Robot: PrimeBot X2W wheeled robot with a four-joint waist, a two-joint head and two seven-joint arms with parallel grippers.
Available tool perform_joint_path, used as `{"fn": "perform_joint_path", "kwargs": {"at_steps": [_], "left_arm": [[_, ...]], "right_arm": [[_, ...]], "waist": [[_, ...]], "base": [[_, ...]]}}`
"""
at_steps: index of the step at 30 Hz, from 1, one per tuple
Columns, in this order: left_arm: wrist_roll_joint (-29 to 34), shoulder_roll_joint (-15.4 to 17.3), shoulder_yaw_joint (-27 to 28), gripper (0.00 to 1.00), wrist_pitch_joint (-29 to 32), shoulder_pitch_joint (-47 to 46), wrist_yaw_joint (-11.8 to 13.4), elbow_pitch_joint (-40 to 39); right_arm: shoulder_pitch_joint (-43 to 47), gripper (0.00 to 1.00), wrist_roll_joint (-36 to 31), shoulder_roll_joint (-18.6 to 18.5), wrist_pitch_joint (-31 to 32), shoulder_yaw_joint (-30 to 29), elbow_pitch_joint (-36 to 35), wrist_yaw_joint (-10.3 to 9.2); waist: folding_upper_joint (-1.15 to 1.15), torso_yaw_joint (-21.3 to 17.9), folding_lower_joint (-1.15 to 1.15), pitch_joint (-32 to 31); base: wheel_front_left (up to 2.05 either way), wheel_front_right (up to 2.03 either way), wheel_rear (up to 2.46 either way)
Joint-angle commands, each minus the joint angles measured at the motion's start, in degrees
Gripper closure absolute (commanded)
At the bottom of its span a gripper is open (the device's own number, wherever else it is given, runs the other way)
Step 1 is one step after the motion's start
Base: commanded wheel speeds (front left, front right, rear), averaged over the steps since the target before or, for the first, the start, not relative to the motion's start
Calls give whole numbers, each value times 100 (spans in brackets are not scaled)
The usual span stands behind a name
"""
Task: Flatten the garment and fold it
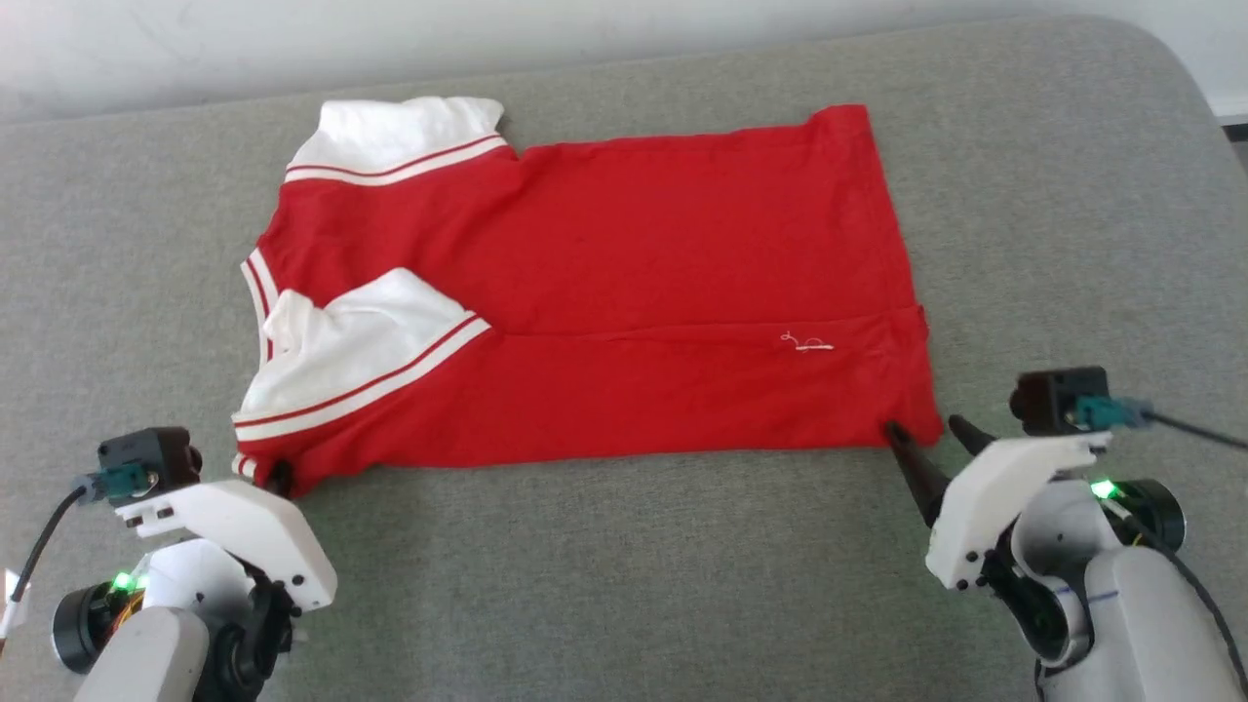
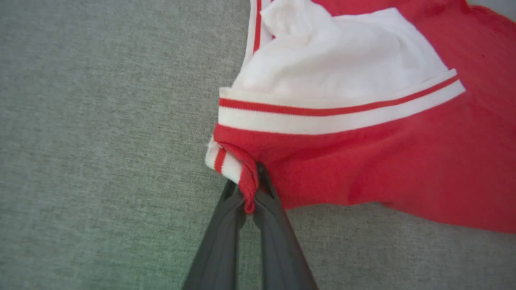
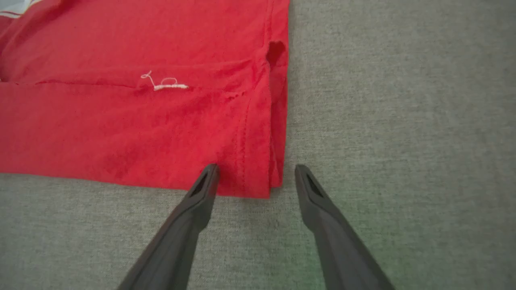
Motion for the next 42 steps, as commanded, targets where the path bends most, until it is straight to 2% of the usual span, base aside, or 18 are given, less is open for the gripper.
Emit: {"fn": "perform_joint_path", "kwargs": {"at_steps": [1,4,5,6,7,9,10,18,21,24,27,33,38,42], "left_arm": [[38,-44,-56,100,-28,-77,-48,25],[54,-76,-98,100,-91,-137,-90,42],[60,-86,-112,100,-111,-155,-103,51],[65,-94,-125,100,-131,-168,-116,59],[71,-100,-139,100,-153,-181,-135,63],[100,-106,-151,100,-250,-210,-170,55],[131,-105,-155,100,-321,-222,-182,50],[587,-19,-104,100,-1177,-250,-123,58],[744,11,-84,100,-1395,-60,22,-44],[810,77,-38,100,-1390,282,212,-297],[806,162,-17,100,-1189,750,407,-618],[666,309,-64,100,-596,1645,675,-1219],[549,346,-188,100,-361,1933,622,-1262],[469,294,-308,100,-349,1890,455,-990]], "right_arm": [[-140,0,-87,16,327,-43,-32,-5],[-213,0,-272,16,1137,-122,-89,-5],[-223,36,-291,16,1389,-126,-135,-5],[-228,56,-267,16,1616,-118,-191,-5],[-232,66,-228,16,1792,-132,-263,-5],[-266,97,-267,16,1962,-185,-450,-5],[-285,100,-290,16,1976,-215,-540,-5],[-273,100,-336,16,1306,-406,-972,-5],[-103,100,-248,16,945,-458,-1187,-5],[195,100,-202,16,843,-532,-1491,-5],[590,100,-260,16,1015,-646,-1838,-5],[1453,100,-271,16,1937,-846,-2362,-5],[1934,100,-150,16,2470,-1016,-2299,-5],[2022,100,-76,16,2436,-1030,-1965,-5]], "waist": [[0,70,0,73],[0,126,0,138],[0,143,0,156],[0,155,0,169],[0,165,0,181],[0,185,0,204],[0,195,0,212],[0,240,0,22],[0,257,0,-158],[0,279,0,-341],[0,294,0,-480],[0,324,0,-582],[0,351,0,-547],[0,343,0,-466]], "base": [[0,0,0],[0,0,0],[0,0,0],[0,0,0],[0,0,0],[0,0,0],[0,0,0],[0,0,0],[0,0,0],[0,0,0],[0,0,0],[0,0,0],[0,0,0],[0,0,0]]}}
